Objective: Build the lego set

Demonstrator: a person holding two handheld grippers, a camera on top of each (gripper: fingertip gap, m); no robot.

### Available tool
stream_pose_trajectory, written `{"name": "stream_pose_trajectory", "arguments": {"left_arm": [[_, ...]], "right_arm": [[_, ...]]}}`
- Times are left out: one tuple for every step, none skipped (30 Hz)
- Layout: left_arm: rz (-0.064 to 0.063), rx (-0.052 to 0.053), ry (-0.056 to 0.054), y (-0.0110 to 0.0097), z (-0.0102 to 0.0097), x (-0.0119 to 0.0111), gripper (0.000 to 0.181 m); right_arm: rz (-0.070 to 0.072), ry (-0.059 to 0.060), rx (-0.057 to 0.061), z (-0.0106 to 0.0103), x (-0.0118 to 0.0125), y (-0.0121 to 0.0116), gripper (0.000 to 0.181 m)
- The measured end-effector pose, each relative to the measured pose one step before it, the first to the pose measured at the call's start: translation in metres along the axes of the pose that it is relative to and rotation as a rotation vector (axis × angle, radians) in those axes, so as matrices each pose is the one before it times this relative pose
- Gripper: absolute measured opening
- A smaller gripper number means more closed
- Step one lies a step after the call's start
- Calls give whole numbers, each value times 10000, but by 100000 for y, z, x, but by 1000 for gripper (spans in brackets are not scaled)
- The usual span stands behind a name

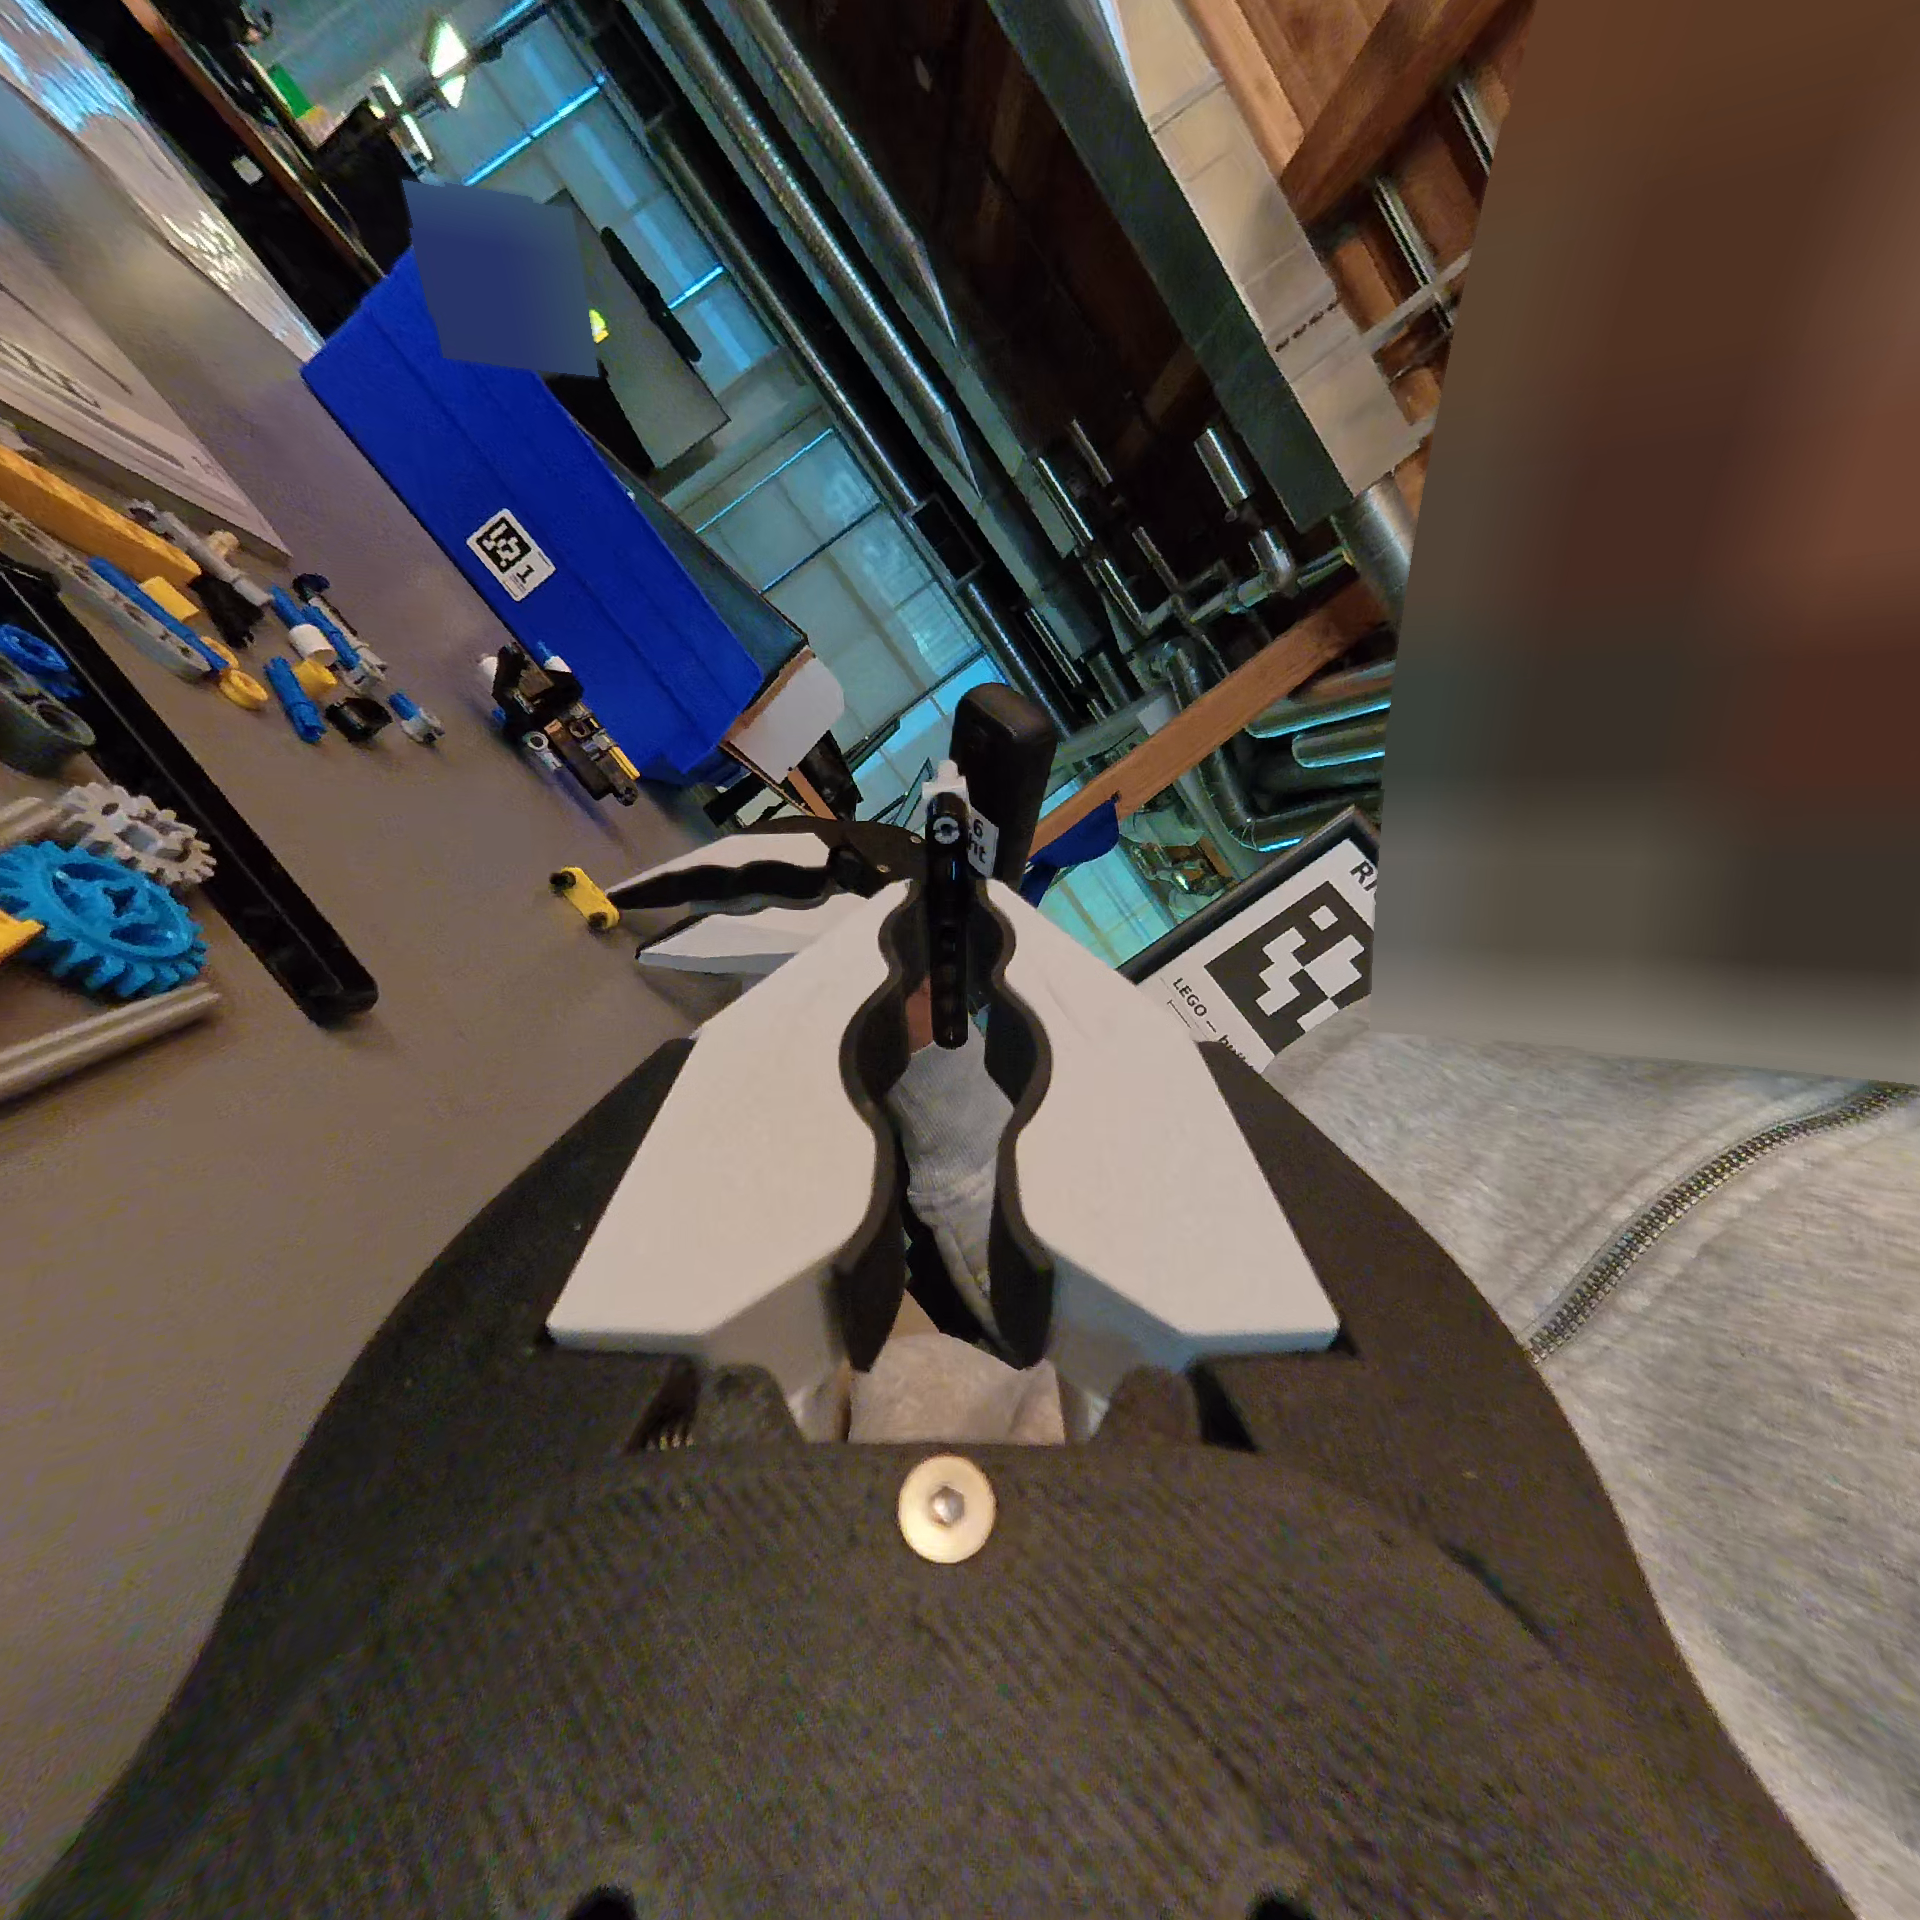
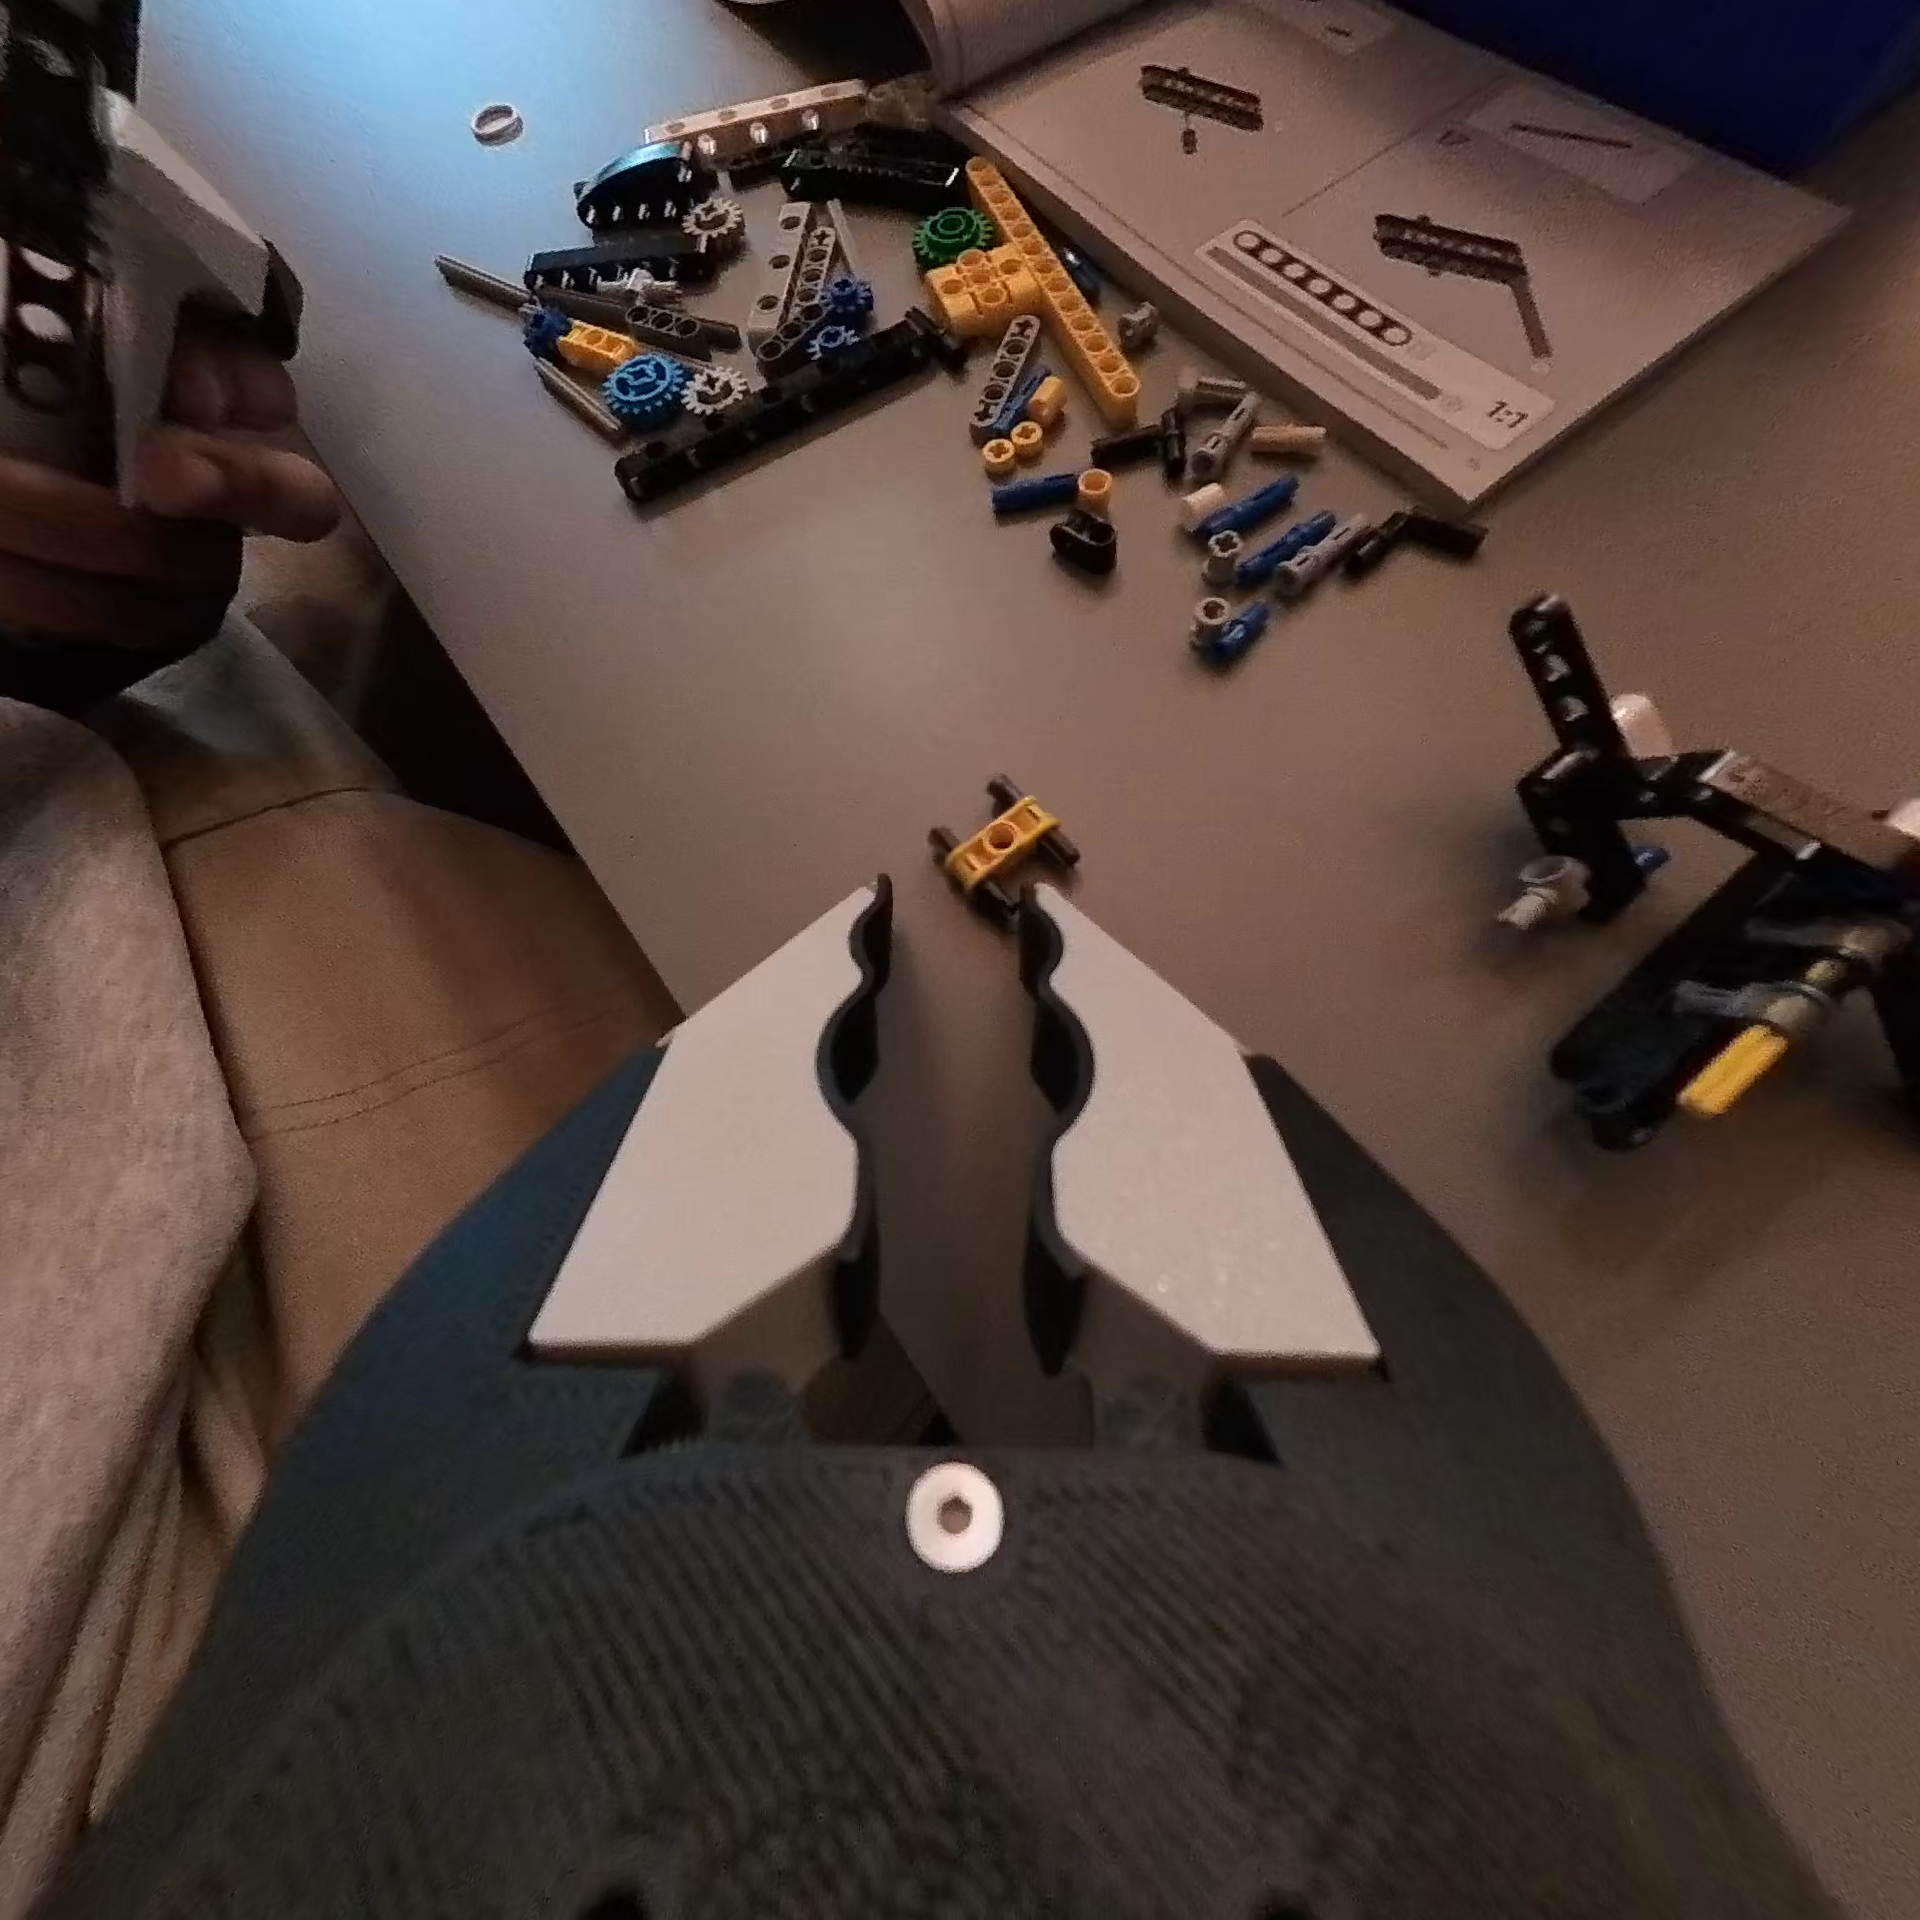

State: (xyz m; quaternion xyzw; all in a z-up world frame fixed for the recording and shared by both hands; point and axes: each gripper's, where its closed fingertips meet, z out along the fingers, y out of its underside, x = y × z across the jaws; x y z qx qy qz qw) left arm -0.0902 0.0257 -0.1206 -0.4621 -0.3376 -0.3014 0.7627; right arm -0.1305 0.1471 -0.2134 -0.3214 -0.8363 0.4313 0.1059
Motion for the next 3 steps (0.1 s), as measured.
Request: {"name": "stream_pose_trajectory", "arguments": {"left_arm": [[-18,5,-3,-7,-2,-27,5],[-15,-1,-3,5,3,-30,5],[-13,-5,-3,13,1,-19,5]], "right_arm": [[-61,-4,-9,65,-104,-25,22],[-44,-2,-8,52,-99,-18,21],[-42,-13,-3,40,-90,-16,21]]}}
